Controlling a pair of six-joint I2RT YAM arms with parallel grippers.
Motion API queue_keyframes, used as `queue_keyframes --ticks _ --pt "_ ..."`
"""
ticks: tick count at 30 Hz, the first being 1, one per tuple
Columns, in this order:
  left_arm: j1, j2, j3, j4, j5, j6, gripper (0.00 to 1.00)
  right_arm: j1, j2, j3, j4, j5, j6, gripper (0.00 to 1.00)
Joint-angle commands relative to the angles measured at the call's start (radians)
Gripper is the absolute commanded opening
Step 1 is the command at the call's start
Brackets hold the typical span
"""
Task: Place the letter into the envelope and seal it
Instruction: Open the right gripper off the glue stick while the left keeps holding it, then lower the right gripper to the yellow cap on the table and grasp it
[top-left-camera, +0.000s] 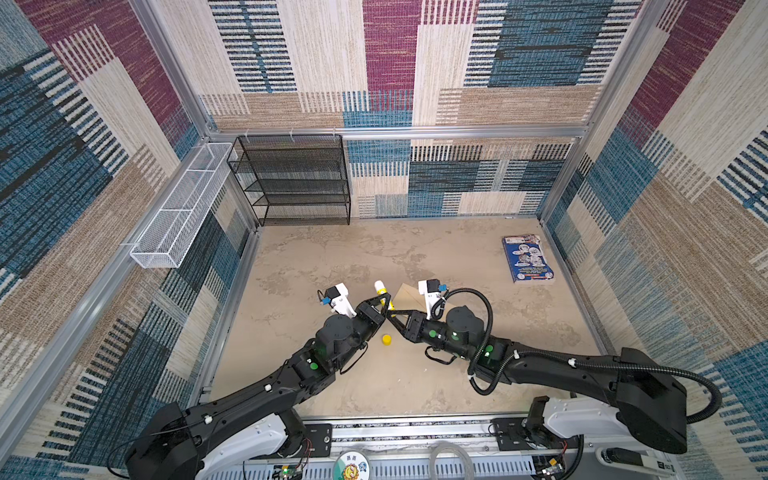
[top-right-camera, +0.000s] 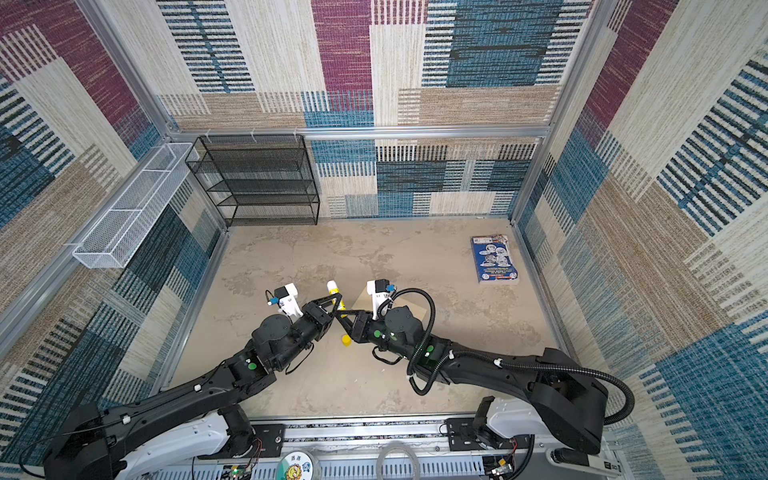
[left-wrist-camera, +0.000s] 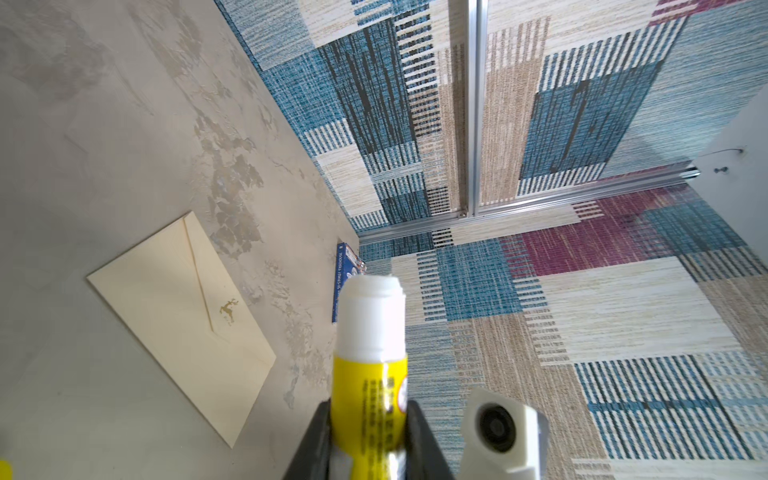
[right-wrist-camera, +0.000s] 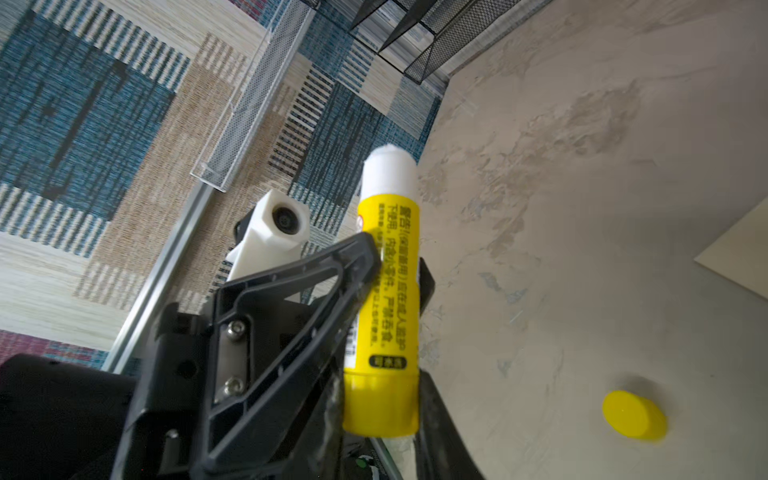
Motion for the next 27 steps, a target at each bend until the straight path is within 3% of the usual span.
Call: queue_keyframes --ticks 1,13,16,18,22,24,27 --pt "-0.007 -0.004 0.016 -0.02 0.087 0.015 0.0 0.025 0.022 0.042 -0.193 0.153 -0.126 0.17" --pt "-0.005 -0.002 0.032 -0.069 0.072 0.026 0.0 0.183 0.205 0.272 -0.558 0.51 -0.26 0.16" --pt "-0.006 -0.003 0.035 -0.078 0.071 0.03 0.0 0.209 0.238 0.299 -0.584 0.555 -0.26 0.2" --pt "-0.005 -0.008 0.033 -0.08 0.072 0.03 0.0 0.213 0.228 0.293 -0.571 0.557 -0.258 0.31" --pt "-0.004 -0.044 0.023 -0.12 0.053 0.049 0.0 0.208 0.097 0.191 -0.482 0.499 -0.238 0.68" --pt "0.002 -0.076 0.027 -0.178 0.048 0.083 0.0 0.186 -0.043 0.105 -0.432 0.413 -0.218 0.77" --pt "0.028 -0.138 0.047 -0.309 0.07 0.176 0.0 0.089 -0.253 0.014 -0.433 0.222 -0.165 0.8"
